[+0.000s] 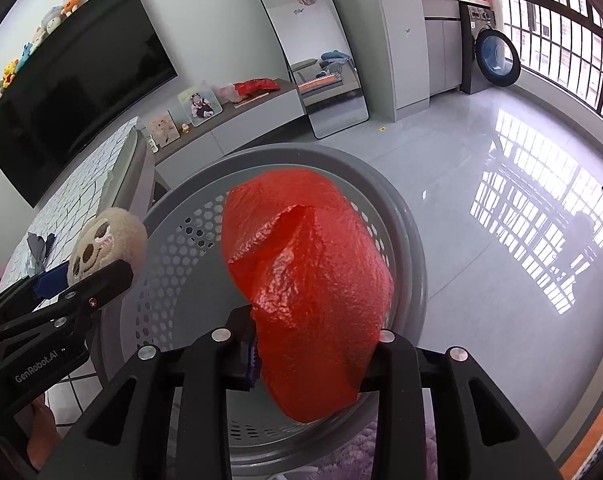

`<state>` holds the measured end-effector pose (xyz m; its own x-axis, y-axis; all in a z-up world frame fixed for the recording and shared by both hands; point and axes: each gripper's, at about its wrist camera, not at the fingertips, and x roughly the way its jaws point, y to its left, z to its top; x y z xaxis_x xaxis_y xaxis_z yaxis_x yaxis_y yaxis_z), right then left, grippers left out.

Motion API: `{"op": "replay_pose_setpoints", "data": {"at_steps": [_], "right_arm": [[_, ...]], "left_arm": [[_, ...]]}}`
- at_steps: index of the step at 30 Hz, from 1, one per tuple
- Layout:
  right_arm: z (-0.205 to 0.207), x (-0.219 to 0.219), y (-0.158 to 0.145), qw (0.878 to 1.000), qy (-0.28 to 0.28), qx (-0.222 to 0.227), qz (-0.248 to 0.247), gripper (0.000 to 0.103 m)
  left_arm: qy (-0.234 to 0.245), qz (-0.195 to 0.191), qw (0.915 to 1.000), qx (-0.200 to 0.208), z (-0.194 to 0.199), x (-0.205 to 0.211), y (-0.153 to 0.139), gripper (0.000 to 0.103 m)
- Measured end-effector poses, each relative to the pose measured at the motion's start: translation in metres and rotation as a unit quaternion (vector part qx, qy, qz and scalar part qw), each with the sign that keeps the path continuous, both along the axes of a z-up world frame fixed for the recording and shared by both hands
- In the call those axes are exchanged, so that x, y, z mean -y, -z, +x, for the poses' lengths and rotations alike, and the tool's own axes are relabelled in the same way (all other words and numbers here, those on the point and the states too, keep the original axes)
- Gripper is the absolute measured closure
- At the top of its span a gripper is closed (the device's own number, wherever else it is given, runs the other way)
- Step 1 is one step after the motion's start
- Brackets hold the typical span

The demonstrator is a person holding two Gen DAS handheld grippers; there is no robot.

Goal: Collect trash
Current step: 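Carry the sloth plush and red bag in both tools over the grey basket, then open both tools to drop the plush and bag into the basket, then move both tools back from the basket toward the trash on the bed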

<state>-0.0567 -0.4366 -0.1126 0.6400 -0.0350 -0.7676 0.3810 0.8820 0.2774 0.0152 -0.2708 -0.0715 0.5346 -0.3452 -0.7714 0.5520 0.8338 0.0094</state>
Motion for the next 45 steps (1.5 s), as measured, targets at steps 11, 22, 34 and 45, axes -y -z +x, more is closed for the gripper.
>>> {"op": "replay_pose_setpoints", "data": {"at_steps": [11,22,34,45], "right_arm": [[-0.009,0.001,-0.006,1.000,0.011,0.025,-0.012,0.035],[-0.011,0.002,-0.004,1.000,0.013,0.025,-0.009,0.035],[-0.018,0.007,-0.005,0.999,0.012,0.038,-0.001,0.035],[-0.022,0.007,-0.009,0.999,0.013,0.050,0.003,0.033]], "left_arm": [[-0.005,0.000,0.9999,0.015,-0.004,0.000,-0.004,0.026],[-0.015,0.000,0.9997,0.017,-0.001,-0.002,-0.003,0.018],[-0.029,-0.003,0.9992,0.028,0.002,-0.007,-0.006,0.008],[-0.039,-0.013,0.9982,0.044,-0.003,-0.014,-0.020,0.007]]}}
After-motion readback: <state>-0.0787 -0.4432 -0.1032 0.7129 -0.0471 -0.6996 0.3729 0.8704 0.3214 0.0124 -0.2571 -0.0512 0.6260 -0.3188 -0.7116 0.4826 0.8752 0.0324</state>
